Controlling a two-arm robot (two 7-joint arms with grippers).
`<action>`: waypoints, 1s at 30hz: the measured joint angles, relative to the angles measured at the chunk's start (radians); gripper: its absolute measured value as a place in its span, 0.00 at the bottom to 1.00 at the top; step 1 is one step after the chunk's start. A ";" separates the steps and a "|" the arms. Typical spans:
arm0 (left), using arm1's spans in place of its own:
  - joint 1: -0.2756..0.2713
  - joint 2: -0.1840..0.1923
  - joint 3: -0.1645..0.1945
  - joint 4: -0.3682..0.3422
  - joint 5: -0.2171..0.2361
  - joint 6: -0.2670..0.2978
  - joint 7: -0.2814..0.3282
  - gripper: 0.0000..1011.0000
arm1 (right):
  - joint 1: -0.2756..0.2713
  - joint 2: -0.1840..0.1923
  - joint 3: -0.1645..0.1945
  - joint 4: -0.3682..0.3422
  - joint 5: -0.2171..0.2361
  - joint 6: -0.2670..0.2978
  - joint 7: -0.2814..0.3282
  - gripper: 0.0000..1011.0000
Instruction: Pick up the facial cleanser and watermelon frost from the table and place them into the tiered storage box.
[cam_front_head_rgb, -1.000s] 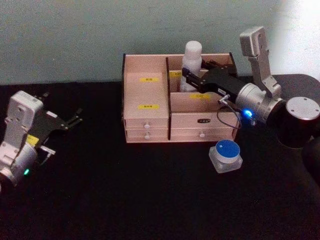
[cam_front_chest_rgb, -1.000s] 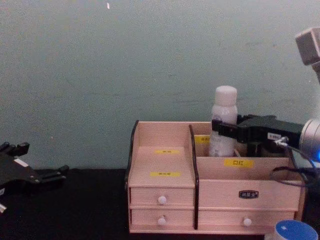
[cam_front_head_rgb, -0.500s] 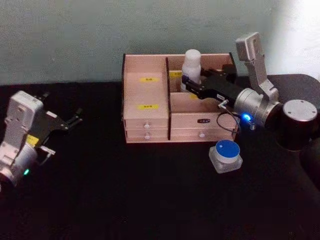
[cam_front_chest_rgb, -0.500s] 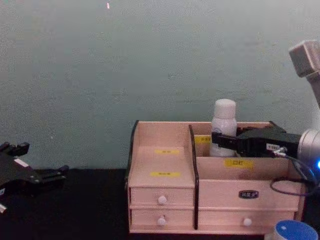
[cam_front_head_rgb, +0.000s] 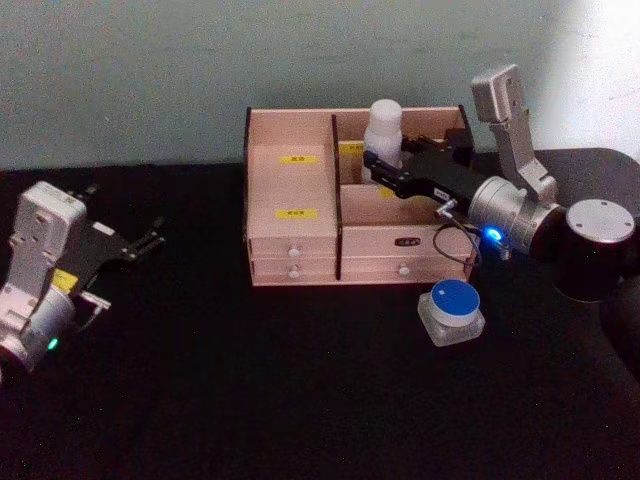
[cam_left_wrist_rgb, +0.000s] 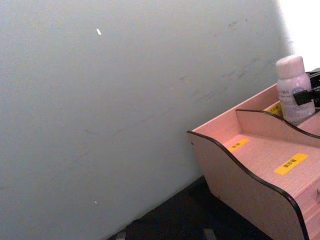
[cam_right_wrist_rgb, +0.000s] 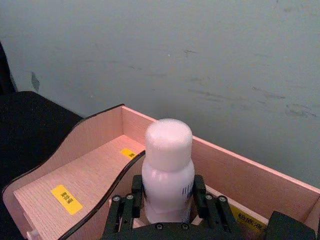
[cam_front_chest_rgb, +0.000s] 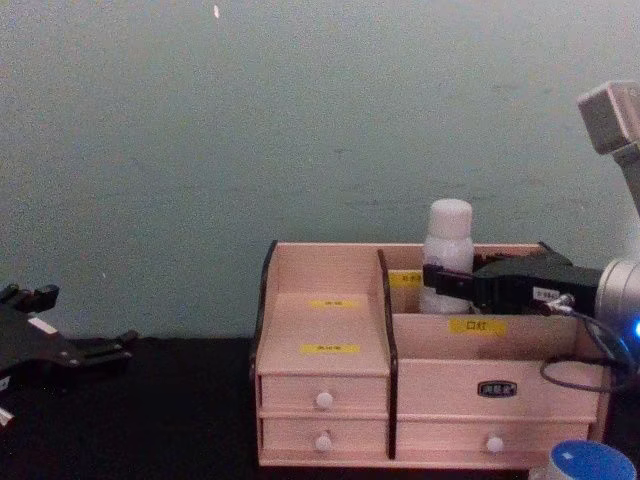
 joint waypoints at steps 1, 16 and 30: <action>0.000 0.000 0.000 0.000 0.000 0.000 0.000 0.99 | 0.000 0.000 0.000 0.000 0.000 0.000 0.000 0.61; 0.000 0.000 0.000 0.000 0.000 0.000 0.000 0.99 | 0.000 0.001 -0.001 -0.002 0.001 -0.001 0.000 0.99; 0.000 0.000 0.000 0.000 0.000 0.000 0.000 0.99 | -0.115 0.071 0.044 -0.237 0.006 0.011 -0.030 0.99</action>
